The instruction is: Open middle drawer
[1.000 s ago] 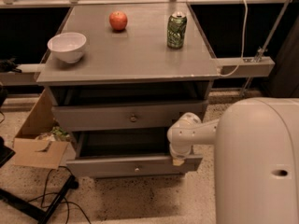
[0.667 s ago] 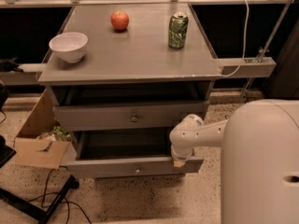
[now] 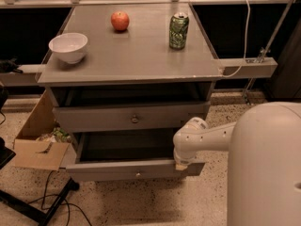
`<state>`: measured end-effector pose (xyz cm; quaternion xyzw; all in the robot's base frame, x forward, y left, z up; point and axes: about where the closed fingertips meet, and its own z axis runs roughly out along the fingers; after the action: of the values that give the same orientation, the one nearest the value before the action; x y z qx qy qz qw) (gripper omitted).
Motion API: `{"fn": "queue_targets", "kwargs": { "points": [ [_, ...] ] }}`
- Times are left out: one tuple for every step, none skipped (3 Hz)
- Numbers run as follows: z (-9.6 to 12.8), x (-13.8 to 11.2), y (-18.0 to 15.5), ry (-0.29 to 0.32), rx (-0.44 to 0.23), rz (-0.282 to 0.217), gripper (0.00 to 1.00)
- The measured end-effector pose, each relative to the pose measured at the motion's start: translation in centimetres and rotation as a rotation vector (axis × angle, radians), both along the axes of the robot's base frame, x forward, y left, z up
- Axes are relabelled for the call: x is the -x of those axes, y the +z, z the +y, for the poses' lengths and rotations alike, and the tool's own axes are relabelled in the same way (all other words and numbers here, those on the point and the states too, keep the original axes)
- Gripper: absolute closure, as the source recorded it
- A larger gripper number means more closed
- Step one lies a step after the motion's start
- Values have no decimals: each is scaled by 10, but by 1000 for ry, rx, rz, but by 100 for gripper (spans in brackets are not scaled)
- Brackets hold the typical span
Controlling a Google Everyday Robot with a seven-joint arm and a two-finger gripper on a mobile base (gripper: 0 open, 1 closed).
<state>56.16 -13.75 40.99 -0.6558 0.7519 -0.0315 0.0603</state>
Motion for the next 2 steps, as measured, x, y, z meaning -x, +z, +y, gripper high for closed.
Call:
{"fn": "queue_targets", "kwargs": {
  "points": [
    [-5,12,0,-9,-7,11,100],
    [-9,22,0,-17,-13,21,100]
  ]
}}
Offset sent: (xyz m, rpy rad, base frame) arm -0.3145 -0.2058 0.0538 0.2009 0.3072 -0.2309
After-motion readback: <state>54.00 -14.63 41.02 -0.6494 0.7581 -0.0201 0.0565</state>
